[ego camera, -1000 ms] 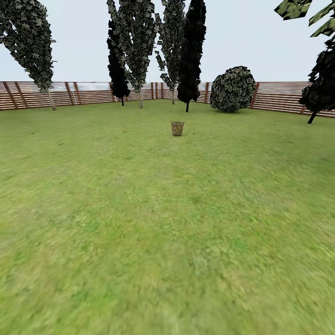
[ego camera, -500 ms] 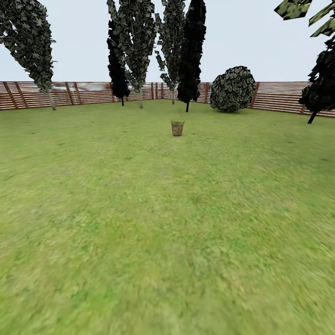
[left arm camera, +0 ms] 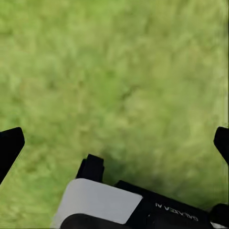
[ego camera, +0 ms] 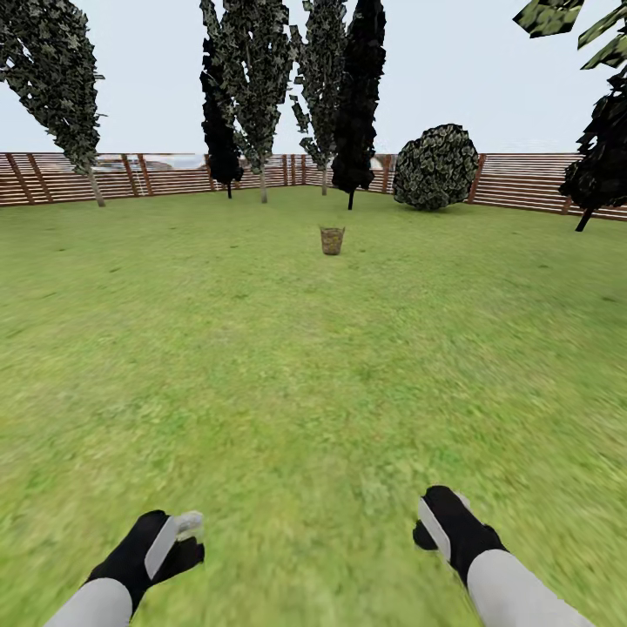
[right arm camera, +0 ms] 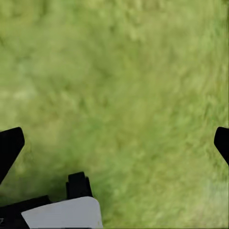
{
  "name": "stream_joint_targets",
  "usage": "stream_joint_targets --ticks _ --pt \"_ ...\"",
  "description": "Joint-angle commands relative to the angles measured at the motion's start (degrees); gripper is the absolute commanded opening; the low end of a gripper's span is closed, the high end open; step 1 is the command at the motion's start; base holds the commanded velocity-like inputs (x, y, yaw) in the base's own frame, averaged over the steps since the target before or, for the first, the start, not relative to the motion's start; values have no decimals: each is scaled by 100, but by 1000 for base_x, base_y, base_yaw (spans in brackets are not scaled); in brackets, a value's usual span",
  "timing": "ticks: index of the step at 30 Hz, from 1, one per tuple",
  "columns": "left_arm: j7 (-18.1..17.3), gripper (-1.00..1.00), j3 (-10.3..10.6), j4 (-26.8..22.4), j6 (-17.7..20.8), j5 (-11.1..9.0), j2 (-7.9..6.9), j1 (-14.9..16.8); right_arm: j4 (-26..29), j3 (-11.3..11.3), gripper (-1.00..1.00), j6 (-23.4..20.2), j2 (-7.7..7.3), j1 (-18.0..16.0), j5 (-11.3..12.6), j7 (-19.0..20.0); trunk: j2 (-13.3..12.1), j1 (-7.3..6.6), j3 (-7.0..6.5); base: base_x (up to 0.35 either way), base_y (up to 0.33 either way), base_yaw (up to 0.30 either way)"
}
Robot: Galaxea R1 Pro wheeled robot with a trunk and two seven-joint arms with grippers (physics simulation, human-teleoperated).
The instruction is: Take the three Easter eggs out of the wicker basket on the lawn in the garden, then place them on the lawn next to a single tree (choose any tree) so that all three eggs are next to the same tree and none are left in the basket.
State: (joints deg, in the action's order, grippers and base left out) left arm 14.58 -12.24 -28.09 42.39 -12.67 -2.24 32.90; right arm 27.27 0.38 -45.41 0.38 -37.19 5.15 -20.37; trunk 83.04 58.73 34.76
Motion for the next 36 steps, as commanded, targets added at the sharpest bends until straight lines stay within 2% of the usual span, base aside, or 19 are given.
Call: stream_joint_targets --ticks 1,3,5,9,11,12,16,21,28,30,32,36 --pt "61 100 -81 294 -184 -77 -56 306 -391 -10 100 231 -1 -318 151 -79 4 0 8 0 0 0" --pt "63 100 -147 672 -623 -94 -90 602 -808 -16 100 664 27 -660 234 -107 4 0 8 0 0 0" --pt "-94 100 -167 969 -1101 -109 -36 757 -860 -4 100 919 179 -909 240 -114 4 0 8 0 0 0" --pt "-249 100 -180 714 -1178 -112 21 802 -341 141 100 841 379 -1037 215 -119 4 0 8 0 0 0" --pt "-280 100 -156 556 -1182 -101 264 808 -361 217 100 1014 444 -1060 210 -110 4 0 8 0 0 0" --pt "-274 100 -147 425 -1180 -98 398 826 -279 237 100 1060 422 -1065 214 -108 4 0 8 0 0 0" --pt "-245 100 -151 380 -1186 -89 538 845 -228 262 100 921 416 -1070 199 -121 4 0 8 0 0 0" --pt "-242 100 -141 598 -1187 -72 558 849 -700 277 100 863 415 -1071 171 -120 4 0 8 0 0 0" --pt "-218 100 -115 642 -1189 5 563 850 -718 362 100 786 389 -1071 -42 -95 4 0 8 0 0 0" --pt "-213 100 -127 645 -1189 84 542 850 -587 343 100 789 344 -1071 -10 -45 4 0 8 0 0 0" --pt "-211 100 -141 646 -1183 131 539 850 -526 358 100 792 239 -1071 118 105 4 0 8 0 0 0" --pt "-207 100 -127 654 -1185 159 564 850 -504 476 100 686 296 -1071 188 202 4 0 8 0 0 0"
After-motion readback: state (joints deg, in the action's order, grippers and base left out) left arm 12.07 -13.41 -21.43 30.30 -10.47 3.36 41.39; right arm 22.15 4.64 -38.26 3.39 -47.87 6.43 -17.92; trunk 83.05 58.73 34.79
